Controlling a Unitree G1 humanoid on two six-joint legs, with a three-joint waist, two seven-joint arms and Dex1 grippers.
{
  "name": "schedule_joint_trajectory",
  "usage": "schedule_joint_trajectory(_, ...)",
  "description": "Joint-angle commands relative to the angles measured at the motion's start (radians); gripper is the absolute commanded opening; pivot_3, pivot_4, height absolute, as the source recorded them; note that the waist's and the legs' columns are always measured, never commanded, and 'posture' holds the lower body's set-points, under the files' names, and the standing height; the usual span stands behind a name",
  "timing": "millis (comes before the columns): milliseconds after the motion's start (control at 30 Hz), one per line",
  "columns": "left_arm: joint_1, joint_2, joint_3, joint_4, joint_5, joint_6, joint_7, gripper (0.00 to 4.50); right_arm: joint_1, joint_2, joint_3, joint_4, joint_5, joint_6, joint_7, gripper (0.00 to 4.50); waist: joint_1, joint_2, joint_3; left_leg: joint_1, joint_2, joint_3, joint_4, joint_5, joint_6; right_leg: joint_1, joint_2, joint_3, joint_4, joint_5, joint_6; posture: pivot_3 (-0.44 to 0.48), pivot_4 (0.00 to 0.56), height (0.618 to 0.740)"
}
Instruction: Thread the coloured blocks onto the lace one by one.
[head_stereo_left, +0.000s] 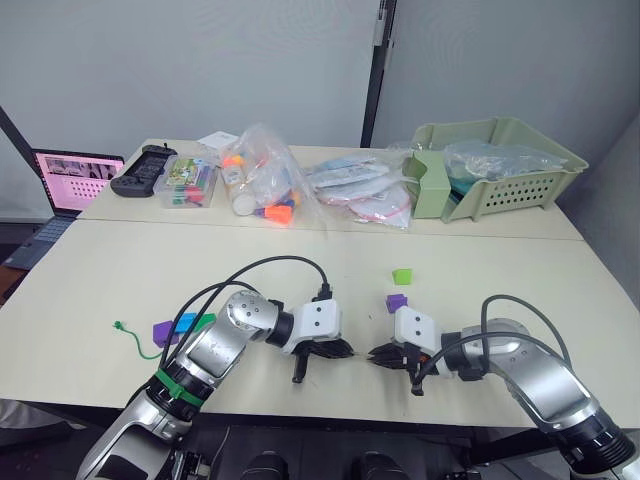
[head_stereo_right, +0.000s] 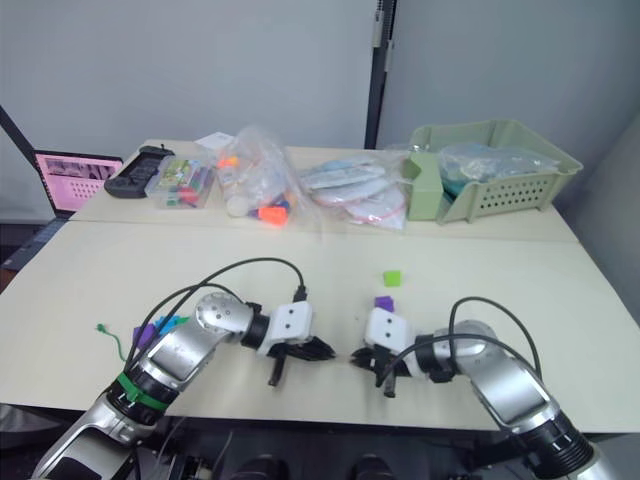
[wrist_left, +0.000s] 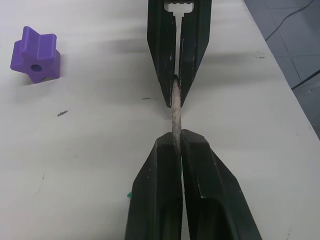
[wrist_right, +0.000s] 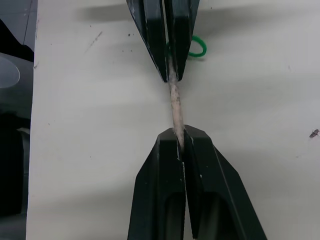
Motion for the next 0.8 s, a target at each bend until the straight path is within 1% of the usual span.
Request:
schedule_joint_trajectory(33, -0.023, -0.008, 0.021, -0.022, -0.01, 0.0, 0.011, 0.03, 0.003, -0.006, -0.006, -0.029, 0.006, 0.0, 0.005, 0.0, 0.0, 0.0, 0.0, 0.0, 0.0, 0.0, 0.0, 0.0, 0.0, 0.0, 0.0, 0.0, 0.0, 0.0, 0.0, 0.0, 0.15, 0.74)
schedule_joint_trajectory(200, -0.026, -0.013, 0.022, -0.021, -0.015, 0.001, 0.009, 0.03, 0.009, -0.014, 0.002, -0.035, 0.004, 0.005, 0.01, 0.0, 0.0, 0.0, 0.0, 0.0, 0.0, 0.0, 0.0, 0.0, 0.0, 0.0, 0.0, 0.0, 0.0, 0.0, 0.0, 0.0, 0.15, 0.74)
schedule_joint_trajectory(267, -0.026, -0.013, 0.023, -0.022, -0.018, 0.003, 0.004, 0.03, 0.014, 0.005, -0.016, -0.045, 0.016, 0.023, -0.019, 0.0, 0.0, 0.0, 0.0, 0.0, 0.0, 0.0, 0.0, 0.0, 0.0, 0.0, 0.0, 0.0, 0.0, 0.0, 0.0, 0.0, 0.15, 0.74)
schedule_joint_trajectory(467, -0.02, 0.003, 0.026, -0.029, -0.02, 0.008, -0.007, 0.0, 0.101, 0.057, -0.169, -0.159, 0.096, 0.133, -0.152, 2.03, 0.001, 0.0, 0.0, -0.001, 0.0, 0.0, 0.0, 0.0, 0.0, 0.0, 0.0, 0.0, 0.0, 0.0, 0.0, 0.0, 0.15, 0.74)
schedule_joint_trajectory(567, -0.013, 0.018, 0.032, -0.037, -0.02, 0.017, -0.007, 0.0, 0.175, 0.102, -0.268, -0.23, 0.111, 0.196, -0.267, 3.04, 0.001, 0.0, 0.0, -0.001, 0.0, -0.001, 0.0, 0.0, 0.0, 0.0, 0.0, 0.0, 0.0, 0.0, 0.0, 0.0, 0.15, 0.74)
schedule_joint_trajectory(600, -0.01, 0.025, 0.035, -0.04, -0.022, 0.02, -0.009, 0.0, 0.196, 0.127, -0.301, -0.257, 0.132, 0.224, -0.301, 3.46, 0.001, 0.0, 0.0, 0.0, 0.0, -0.001, 0.0, 0.0, 0.0, 0.0, 0.0, 0.0, 0.0, 0.0, 0.0, 0.0, 0.15, 0.74)
schedule_joint_trajectory(633, -0.003, 0.043, 0.044, -0.047, -0.025, 0.026, -0.013, 0.0, 0.227, 0.204, -0.355, -0.301, 0.154, 0.262, -0.386, 3.75, 0.001, 0.0, 0.0, 0.0, 0.0, -0.001, 0.0, 0.0, 0.0, 0.0, 0.0, 0.0, 0.0, 0.0, 0.0, 0.0, 0.15, 0.74)
schedule_joint_trajectory(700, 0.006, 0.068, 0.057, -0.058, -0.031, 0.035, -0.019, 0.0, 0.26, 0.302, -0.411, -0.355, 0.164, 0.315, -0.504, 4.4, -0.003, 0.0, 0.0, 0.0, 0.001, -0.001, 0.0, 0.0, 0.0, 0.0, 0.001, 0.0, 0.0, 0.0, 0.0, 0.0, 0.15, 0.74)
schedule_joint_trajectory(733, 0.009, 0.078, 0.062, -0.063, -0.034, 0.038, -0.022, 0.0, 0.268, 0.332, -0.411, -0.362, 0.138, 0.317, -0.553, 4.4, -0.005, 0.0, 0.0, -0.001, 0.001, -0.001, -0.001, 0.0, 0.0, -0.001, 0.001, 0.0, 0.001, 0.0, 0.0, 0.0, 0.15, 0.74)
schedule_joint_trajectory(800, 0.015, 0.096, 0.074, -0.069, -0.04, 0.044, -0.025, 0.0, 0.279, 0.388, -0.367, -0.359, 0.065, 0.31, -0.658, 4.4, -0.005, 0.0, 0.0, 0.0, 0.001, -0.001, -0.001, 0.0, 0.0, -0.001, 0.0, 0.0, 0.001, 0.0, 0.0, 0.0, 0.15, 0.74)
